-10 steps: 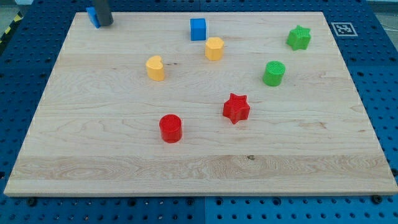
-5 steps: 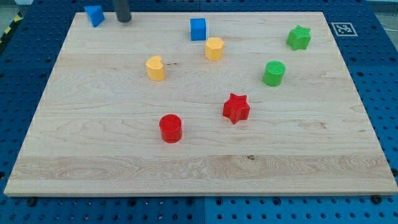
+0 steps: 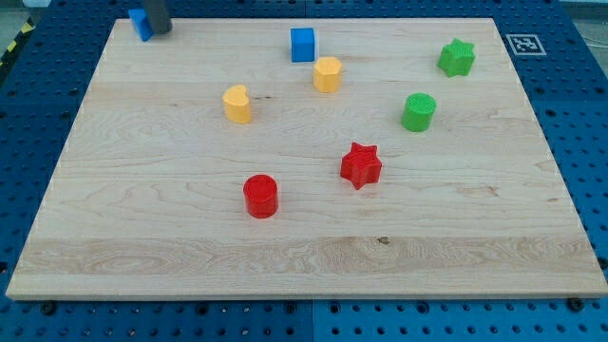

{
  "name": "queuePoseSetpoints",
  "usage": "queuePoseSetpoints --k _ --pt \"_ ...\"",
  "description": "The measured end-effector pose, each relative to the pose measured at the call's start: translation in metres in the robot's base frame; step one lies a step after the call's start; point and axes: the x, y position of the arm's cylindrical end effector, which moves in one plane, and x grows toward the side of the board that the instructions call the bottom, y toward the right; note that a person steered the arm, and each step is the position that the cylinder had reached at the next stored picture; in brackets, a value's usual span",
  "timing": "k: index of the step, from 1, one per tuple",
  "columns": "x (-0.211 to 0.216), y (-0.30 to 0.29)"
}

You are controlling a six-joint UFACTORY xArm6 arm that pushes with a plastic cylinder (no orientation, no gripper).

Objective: Place the blue triangle to the top left corner of the board

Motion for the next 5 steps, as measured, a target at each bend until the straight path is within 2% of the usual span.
queuePoseSetpoints --k 3,5 --pt "0.000 -0.026" --pt "0.000 0.035"
